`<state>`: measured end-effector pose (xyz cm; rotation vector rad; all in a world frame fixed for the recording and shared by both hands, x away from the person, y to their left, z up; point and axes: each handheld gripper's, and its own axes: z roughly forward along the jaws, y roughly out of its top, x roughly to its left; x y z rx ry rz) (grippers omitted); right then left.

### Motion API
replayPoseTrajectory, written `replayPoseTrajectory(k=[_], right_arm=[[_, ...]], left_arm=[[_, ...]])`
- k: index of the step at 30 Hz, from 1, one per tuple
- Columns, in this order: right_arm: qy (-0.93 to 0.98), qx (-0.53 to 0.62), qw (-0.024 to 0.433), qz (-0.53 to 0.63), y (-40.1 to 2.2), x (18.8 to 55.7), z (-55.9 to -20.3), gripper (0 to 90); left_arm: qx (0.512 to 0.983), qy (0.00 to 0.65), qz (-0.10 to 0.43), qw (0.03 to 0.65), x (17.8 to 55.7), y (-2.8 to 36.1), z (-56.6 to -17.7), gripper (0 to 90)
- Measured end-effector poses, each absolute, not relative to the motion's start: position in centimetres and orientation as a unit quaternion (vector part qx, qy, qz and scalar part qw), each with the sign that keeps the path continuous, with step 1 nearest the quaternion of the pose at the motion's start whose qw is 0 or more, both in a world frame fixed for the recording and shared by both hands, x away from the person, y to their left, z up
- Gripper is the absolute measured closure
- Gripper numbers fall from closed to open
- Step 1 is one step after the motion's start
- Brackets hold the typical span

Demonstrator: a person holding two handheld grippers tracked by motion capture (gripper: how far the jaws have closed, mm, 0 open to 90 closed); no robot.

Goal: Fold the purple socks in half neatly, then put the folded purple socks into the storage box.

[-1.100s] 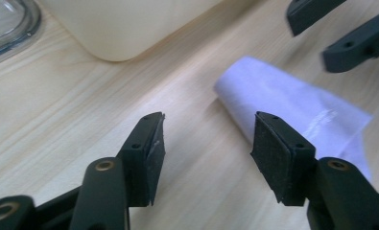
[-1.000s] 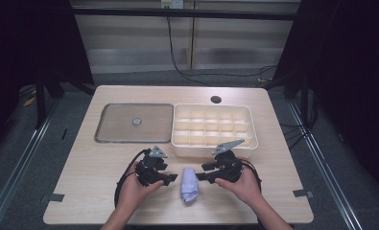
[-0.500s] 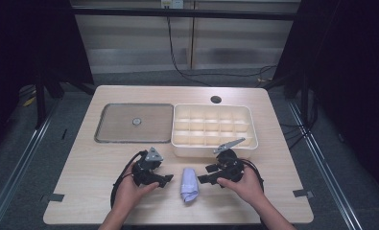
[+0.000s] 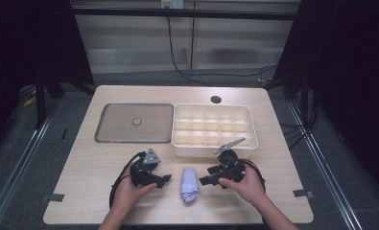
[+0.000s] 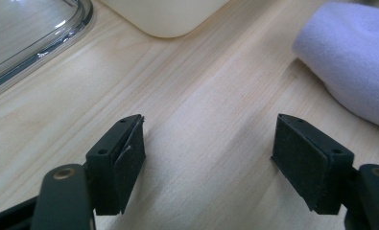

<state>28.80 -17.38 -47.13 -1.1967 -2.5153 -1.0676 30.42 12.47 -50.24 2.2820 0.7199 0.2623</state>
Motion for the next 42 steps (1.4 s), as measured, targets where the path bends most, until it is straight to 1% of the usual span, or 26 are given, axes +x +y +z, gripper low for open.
replayPoseTrajectory(k=[3, 4, 11, 12, 22, 29, 42], right_arm=[[-0.840, -0.402, 0.080, -0.355, -17.5, 28.8, -47.2, 35.4], [-0.838, -0.405, 0.082, -0.356, -17.6, 28.8, -47.2, 35.4], [-0.835, -0.410, 0.083, -0.357, -17.6, 28.8, -47.0, 35.5], [-0.831, -0.417, 0.088, -0.357, -17.6, 28.9, -47.0, 35.6], [-0.824, -0.430, 0.106, -0.353, -17.4, 29.0, -47.3, 35.7], [-0.812, -0.447, 0.132, -0.351, -17.1, 29.3, -47.5, 35.8], [-0.795, -0.467, 0.159, -0.352, -16.6, 29.6, -48.1, 35.8]], left_arm=[[0.886, 0.274, 0.106, 0.358, 30.5, 12.6, -50.3, 24.6], [0.883, 0.274, 0.104, 0.368, 30.5, 12.6, -50.5, 23.3], [0.876, 0.276, 0.106, 0.381, 30.4, 12.8, -50.8, 22.0], [0.878, 0.273, 0.111, 0.377, 30.4, 12.9, -50.7, 21.7], [0.876, 0.274, 0.108, 0.383, 30.3, 12.9, -50.8, 21.4], [0.876, 0.274, 0.108, 0.382, 30.3, 12.9, -50.8, 21.2], [0.876, 0.274, 0.108, 0.382, 30.4, 12.9, -50.8, 21.1]])
